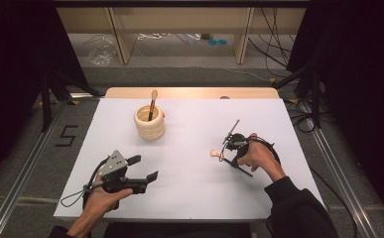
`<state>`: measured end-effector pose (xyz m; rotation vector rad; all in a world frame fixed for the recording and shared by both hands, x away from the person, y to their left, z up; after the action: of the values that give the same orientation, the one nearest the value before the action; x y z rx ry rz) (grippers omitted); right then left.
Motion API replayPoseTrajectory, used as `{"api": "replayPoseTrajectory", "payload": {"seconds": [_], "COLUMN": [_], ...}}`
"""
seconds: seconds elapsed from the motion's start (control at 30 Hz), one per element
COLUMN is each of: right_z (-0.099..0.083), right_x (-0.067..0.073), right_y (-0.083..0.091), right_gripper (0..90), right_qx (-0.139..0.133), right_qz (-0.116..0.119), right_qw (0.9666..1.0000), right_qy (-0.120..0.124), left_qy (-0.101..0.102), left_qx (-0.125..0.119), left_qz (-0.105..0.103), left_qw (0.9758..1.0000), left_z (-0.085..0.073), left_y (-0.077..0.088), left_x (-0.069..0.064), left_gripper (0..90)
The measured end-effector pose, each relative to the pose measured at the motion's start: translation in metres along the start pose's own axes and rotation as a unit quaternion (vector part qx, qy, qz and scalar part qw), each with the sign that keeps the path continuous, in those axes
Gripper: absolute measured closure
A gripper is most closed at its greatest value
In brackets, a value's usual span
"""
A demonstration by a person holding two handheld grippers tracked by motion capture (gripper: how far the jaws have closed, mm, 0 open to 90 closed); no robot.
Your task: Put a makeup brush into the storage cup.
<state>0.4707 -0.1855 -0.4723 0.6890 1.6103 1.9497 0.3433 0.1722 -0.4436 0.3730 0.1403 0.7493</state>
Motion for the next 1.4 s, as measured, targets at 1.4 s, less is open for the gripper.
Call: {"api": "replayPoseTrajectory", "payload": {"seconds": [1.4], "right_z": [0.007], "right_x": [0.006], "right_y": [0.013], "right_gripper": [83.7], "right_qx": [-0.051], "right_qz": [-0.004], "right_qw": [0.998], "right_qy": [0.037], "left_qy": [0.014], "left_qx": [-0.001], "left_qz": [0.004], "left_qw": [0.9999], "left_z": [-0.001], "left_y": [0.002], "left_x": [0.004], "left_gripper": [15.9]}}
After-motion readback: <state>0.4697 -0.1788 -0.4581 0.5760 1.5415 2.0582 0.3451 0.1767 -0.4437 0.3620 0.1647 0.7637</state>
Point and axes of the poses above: each handheld gripper's, and its own axes: y roughly backward along the jaws, z roughly out of its top, x roughly to its left, the point moved 2 cm from there along -y, roughly forward along the jaws, and after that the axes turned 8 degrees about -y, right-handed, at the moved point
